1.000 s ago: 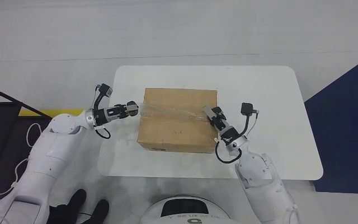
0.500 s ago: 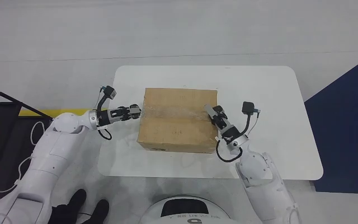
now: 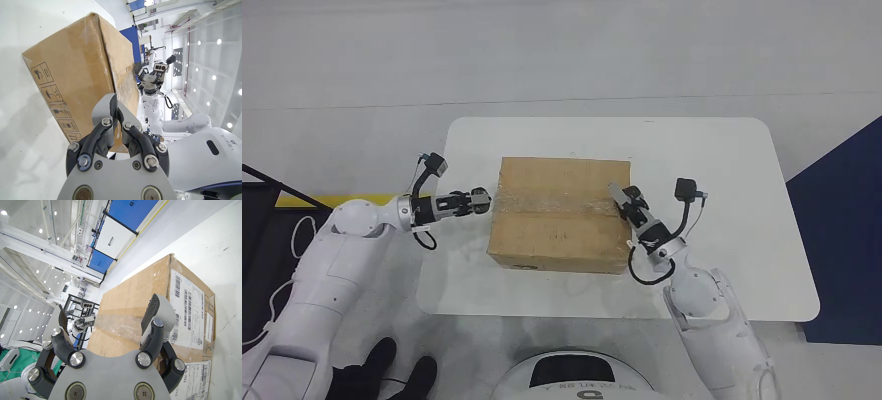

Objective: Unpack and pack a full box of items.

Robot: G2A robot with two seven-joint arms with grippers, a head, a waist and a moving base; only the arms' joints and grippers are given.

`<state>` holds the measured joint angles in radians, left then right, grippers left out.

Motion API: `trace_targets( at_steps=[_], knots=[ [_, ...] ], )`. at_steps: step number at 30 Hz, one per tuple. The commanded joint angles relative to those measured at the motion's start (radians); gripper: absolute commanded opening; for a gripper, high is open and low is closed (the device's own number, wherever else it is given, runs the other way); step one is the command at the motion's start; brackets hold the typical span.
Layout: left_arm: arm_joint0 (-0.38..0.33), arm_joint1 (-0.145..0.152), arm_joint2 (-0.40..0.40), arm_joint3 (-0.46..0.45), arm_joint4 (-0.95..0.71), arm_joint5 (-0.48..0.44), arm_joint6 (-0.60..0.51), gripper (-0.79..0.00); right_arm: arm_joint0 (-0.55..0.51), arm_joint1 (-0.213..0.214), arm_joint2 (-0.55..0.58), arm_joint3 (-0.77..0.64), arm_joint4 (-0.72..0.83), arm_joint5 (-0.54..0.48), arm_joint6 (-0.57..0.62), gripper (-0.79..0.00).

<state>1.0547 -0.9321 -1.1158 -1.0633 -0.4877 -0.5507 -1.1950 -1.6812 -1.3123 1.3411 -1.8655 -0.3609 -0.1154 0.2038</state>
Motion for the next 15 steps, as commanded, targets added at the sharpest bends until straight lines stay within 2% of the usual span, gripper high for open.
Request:
trace_targets(
  at_steps=[1, 5, 15],
  knots=[
    [0.003, 0.001, -0.005, -0.007, 0.003, 0.005, -0.003, -0.785, 0.002, 0.001, 0.000, 0.000, 0.001, 0.003, 0.003, 0.000],
    [0.006, 0.004, -0.012, -0.020, 0.024, 0.016, -0.003, -0.785, 0.004, 0.002, 0.001, 0.000, 0.000, 0.006, 0.005, 0.000],
    [0.020, 0.007, -0.016, -0.055, 0.146, 0.014, 0.083, -0.785, -0.009, 0.006, 0.014, -0.008, 0.002, 0.002, 0.003, 0.000]
  ],
)
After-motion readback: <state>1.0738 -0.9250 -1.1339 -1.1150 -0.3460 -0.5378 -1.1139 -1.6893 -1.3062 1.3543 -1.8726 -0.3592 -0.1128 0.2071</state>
